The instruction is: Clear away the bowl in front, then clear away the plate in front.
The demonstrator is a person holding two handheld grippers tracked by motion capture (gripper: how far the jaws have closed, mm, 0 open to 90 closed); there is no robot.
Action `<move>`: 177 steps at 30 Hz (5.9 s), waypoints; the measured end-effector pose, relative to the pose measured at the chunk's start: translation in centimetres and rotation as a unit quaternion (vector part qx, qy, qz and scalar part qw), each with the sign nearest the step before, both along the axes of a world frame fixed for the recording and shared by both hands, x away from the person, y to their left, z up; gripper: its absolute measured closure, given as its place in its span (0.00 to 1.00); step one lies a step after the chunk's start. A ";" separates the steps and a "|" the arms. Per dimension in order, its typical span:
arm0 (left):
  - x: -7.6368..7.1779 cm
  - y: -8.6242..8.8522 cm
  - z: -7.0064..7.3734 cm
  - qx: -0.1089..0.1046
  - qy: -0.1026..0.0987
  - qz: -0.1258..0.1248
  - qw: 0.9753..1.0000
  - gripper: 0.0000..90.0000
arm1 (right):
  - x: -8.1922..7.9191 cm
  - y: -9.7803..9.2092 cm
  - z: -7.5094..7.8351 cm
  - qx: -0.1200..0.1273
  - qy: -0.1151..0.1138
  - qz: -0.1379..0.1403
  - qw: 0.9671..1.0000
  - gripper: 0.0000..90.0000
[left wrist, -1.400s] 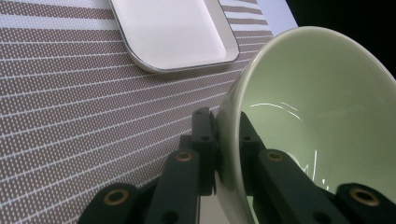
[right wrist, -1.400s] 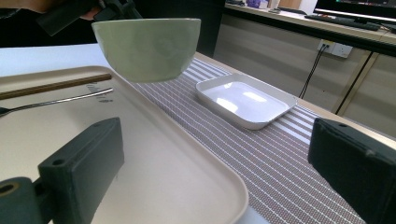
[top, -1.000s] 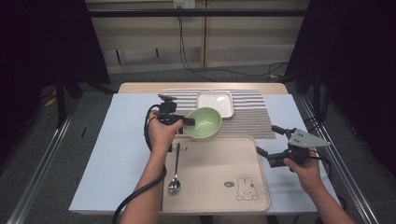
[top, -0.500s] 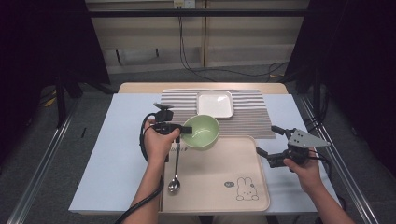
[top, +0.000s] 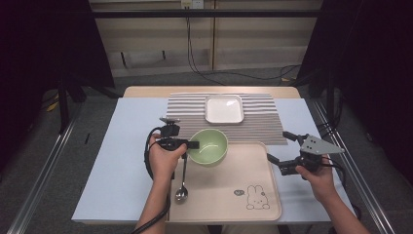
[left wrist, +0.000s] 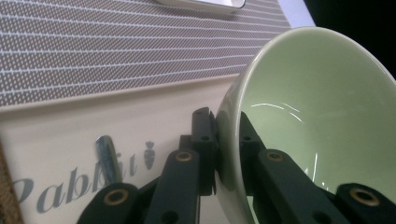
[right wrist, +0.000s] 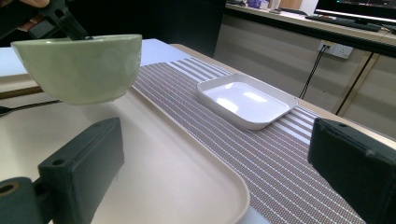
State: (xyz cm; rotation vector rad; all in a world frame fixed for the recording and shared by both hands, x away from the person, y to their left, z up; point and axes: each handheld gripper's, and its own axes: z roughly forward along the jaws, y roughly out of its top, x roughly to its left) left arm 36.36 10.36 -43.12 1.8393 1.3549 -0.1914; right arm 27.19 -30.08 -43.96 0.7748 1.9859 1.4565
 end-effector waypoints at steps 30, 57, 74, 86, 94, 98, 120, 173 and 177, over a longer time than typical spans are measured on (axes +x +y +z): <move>-1.7 0.4 -1.5 0.050 0.015 -0.005 0.999 0.92 | 0.0 0.0 0.0 -0.003 -0.001 0.002 1.000 0.04; -2.6 0.6 -1.8 0.069 0.019 -0.023 0.997 0.89 | 0.0 0.2 0.0 -0.003 -0.002 0.003 1.000 0.04; -2.1 1.1 -0.8 0.002 0.010 -0.009 1.000 0.77 | 0.0 0.3 -0.1 -0.002 0.002 0.002 1.000 0.04; -0.3 1.3 0.6 -0.027 -0.029 0.003 0.999 0.47 | 0.0 0.3 -0.1 -0.001 0.002 0.000 1.000 0.04; 2.0 0.6 1.2 -0.041 -0.075 0.019 0.996 0.30 | 0.0 0.3 -0.1 -0.003 0.002 0.002 1.000 0.04; 3.8 0.1 1.4 -0.033 -0.098 0.031 0.994 0.23 | 0.0 0.3 -0.1 -0.005 0.001 0.003 1.000 0.04; 13.1 -4.2 0.0 0.026 -0.093 0.066 0.993 0.16 | 0.1 0.3 -0.1 -0.008 0.000 0.004 1.000 0.04; 16.6 -7.5 -4.5 0.089 0.005 0.092 0.992 0.93 | 0.3 0.1 0.0 -0.006 -0.002 0.001 1.000 0.04; 16.7 -7.4 -4.3 0.088 0.019 0.104 0.991 0.96 | 0.3 0.1 0.0 -0.007 -0.002 0.003 1.000 0.04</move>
